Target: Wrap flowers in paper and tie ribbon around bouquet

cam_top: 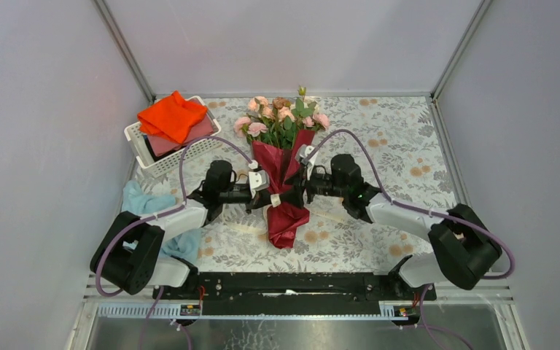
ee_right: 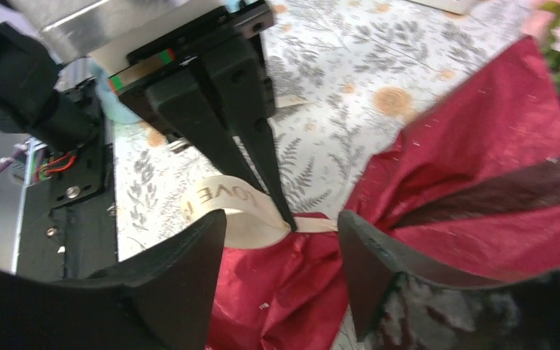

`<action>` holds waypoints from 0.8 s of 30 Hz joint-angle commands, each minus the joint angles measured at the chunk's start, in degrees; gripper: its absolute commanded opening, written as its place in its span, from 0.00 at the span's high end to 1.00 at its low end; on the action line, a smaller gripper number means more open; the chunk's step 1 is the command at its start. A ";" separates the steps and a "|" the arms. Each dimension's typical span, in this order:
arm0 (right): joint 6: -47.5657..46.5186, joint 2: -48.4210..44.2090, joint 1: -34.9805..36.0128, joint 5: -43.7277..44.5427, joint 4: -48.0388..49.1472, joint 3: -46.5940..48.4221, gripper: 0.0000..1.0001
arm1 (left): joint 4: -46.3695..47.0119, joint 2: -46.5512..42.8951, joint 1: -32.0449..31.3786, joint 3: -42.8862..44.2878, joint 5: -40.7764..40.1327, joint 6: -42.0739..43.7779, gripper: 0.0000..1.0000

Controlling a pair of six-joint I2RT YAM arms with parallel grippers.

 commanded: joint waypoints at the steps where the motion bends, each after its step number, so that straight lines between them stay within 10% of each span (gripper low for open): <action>1: 2.90 -6.85 -1.70 10.78 -24.12 8.72 0.25 | 3.49 -0.50 -0.06 -0.61 -0.10 -4.56 1.00; 9: 13.01 -5.14 -5.16 38.41 -55.23 12.61 0.34 | 8.48 -1.60 0.04 -1.04 -5.82 -20.69 1.00; 17: 8.07 5.89 -4.74 14.71 -41.30 9.69 0.31 | 9.32 -1.54 0.03 -1.65 -7.38 -22.86 1.00; 24: 7.15 11.61 -4.26 15.52 -33.74 8.17 0.29 | 9.57 -1.16 0.03 -1.59 -7.05 -22.02 1.00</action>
